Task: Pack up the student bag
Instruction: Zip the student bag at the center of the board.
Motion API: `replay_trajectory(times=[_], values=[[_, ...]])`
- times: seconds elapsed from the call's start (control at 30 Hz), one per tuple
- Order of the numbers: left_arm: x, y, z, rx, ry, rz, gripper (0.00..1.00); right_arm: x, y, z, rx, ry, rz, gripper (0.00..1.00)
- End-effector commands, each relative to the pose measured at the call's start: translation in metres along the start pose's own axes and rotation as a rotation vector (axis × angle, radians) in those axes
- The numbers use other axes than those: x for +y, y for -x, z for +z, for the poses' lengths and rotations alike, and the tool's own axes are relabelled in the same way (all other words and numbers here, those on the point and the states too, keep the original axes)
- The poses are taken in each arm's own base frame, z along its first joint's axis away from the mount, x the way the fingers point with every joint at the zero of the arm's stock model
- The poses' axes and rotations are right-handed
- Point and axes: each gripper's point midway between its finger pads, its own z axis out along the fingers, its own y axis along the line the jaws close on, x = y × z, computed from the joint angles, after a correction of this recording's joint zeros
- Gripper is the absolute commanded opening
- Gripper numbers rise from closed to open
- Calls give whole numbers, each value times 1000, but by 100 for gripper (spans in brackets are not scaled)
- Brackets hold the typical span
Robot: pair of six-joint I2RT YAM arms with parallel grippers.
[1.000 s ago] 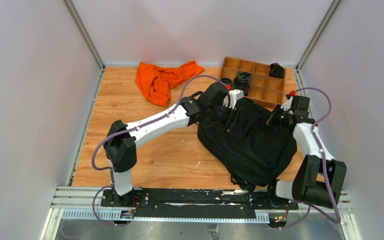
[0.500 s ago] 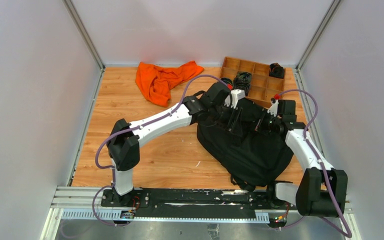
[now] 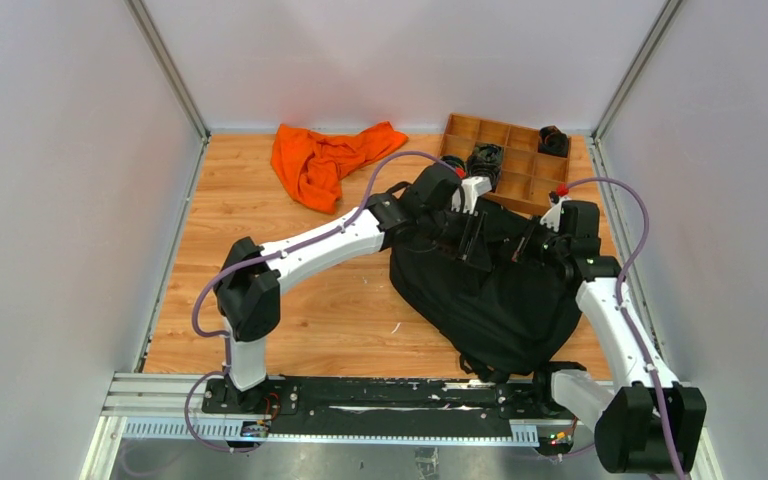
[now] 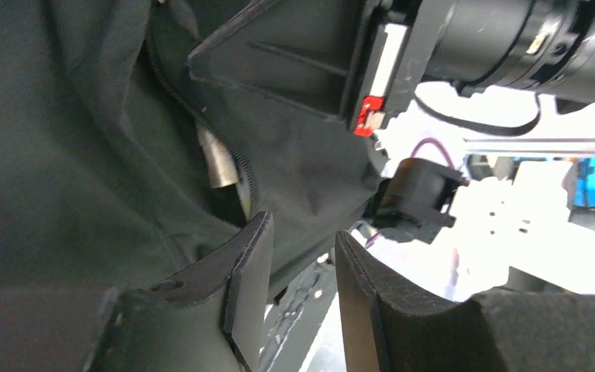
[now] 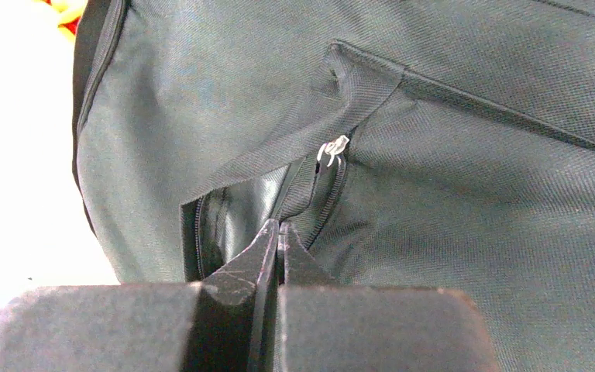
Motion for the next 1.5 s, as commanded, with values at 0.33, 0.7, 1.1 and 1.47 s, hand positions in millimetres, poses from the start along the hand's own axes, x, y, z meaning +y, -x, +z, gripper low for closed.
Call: replay_trajectory(times=[0.33,0.7,1.1,1.47], values=[[-12,51,37,-45,-163,-170,36,-29,21,-14,-115,-137,22,0],[0,53,61,-39,-185,-260,44,-40,19,-18,-124,-174,15,0],[24,56,93,-50,-162,-454,50,-16,23,-18,-133,-46,-1,0],[29,63,112,-70,-228,-541,53,-10,19,-16,-104,-3,-13,0]])
